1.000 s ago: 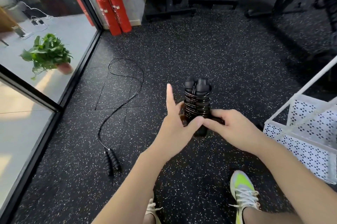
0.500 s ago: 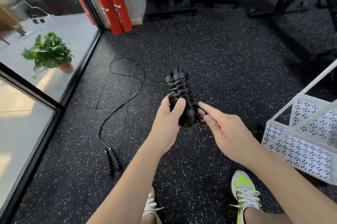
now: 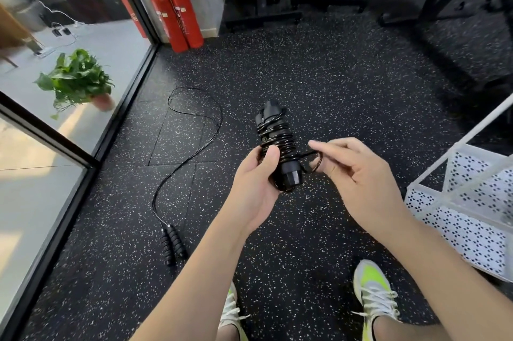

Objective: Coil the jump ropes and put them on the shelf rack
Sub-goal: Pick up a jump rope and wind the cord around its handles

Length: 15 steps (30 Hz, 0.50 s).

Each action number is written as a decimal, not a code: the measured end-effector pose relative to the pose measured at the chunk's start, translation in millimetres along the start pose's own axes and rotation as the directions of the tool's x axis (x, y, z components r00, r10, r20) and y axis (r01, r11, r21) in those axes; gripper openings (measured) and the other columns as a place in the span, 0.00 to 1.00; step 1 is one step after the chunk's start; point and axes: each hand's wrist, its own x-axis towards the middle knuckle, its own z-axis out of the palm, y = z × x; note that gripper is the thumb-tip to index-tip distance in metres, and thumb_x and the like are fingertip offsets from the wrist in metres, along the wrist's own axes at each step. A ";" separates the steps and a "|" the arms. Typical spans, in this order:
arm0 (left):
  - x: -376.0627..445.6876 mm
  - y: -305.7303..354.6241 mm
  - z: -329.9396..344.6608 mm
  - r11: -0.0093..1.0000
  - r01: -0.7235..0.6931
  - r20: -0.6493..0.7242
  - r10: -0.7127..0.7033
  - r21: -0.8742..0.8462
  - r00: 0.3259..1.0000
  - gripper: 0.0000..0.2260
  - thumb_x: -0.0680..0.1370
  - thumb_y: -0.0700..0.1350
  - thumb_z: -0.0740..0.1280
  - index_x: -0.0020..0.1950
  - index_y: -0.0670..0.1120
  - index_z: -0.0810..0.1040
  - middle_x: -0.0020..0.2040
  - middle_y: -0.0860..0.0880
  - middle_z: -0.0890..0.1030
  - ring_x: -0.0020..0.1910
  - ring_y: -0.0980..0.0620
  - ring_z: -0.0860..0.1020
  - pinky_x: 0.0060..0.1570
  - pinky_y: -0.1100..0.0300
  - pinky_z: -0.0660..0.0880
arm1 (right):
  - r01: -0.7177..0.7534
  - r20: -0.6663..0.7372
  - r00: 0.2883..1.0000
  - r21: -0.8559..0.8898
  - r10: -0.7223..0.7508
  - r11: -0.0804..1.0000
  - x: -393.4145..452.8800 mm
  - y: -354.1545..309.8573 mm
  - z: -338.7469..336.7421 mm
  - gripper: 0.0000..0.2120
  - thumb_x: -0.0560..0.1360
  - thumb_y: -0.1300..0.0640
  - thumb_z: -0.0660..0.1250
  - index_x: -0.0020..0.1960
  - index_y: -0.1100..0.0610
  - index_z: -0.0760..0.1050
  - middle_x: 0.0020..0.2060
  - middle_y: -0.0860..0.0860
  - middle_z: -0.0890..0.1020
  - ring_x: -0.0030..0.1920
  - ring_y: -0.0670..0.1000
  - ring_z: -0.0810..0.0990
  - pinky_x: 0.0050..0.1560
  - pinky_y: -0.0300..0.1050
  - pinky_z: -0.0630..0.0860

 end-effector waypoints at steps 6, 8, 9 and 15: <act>2.1 0.7 -0.4 1.000 0.008 -0.033 -0.008 -0.012 0.999 0.17 0.85 0.44 0.59 0.72 0.37 0.70 0.68 0.35 0.78 0.66 0.35 0.78 0.62 0.37 0.77 | -0.002 0.155 0.988 0.109 -0.015 0.994 -3.8 1.4 4.0 0.26 0.74 0.57 0.76 0.71 0.51 0.75 0.60 0.39 0.74 0.61 0.43 0.79 0.61 0.30 0.73; 1.7 1.0 0.8 1.000 0.008 -0.027 -0.009 -0.011 1.000 0.17 0.85 0.44 0.59 0.72 0.37 0.70 0.67 0.34 0.79 0.66 0.34 0.78 0.59 0.39 0.79 | 0.044 0.082 0.995 0.079 -0.051 0.996 -2.6 1.0 4.3 0.23 0.74 0.55 0.75 0.68 0.52 0.78 0.60 0.39 0.76 0.58 0.44 0.80 0.59 0.30 0.74; 1.4 0.8 1.8 1.000 0.010 -0.020 -0.011 -0.018 1.000 0.17 0.85 0.44 0.59 0.72 0.37 0.70 0.67 0.34 0.79 0.65 0.34 0.78 0.59 0.39 0.79 | 0.064 0.059 0.996 0.075 -0.069 0.995 -1.6 0.8 3.9 0.21 0.74 0.56 0.75 0.66 0.51 0.79 0.59 0.39 0.77 0.56 0.44 0.81 0.58 0.30 0.75; -1.7 -1.3 7.5 1.000 -0.008 0.000 0.008 -0.015 1.000 0.22 0.80 0.46 0.65 0.70 0.36 0.72 0.65 0.36 0.80 0.58 0.43 0.82 0.55 0.48 0.80 | 0.155 -0.066 0.985 -0.047 -0.157 0.987 0.8 -1.9 0.2 0.12 0.73 0.48 0.73 0.52 0.52 0.84 0.47 0.42 0.82 0.46 0.45 0.81 0.48 0.35 0.76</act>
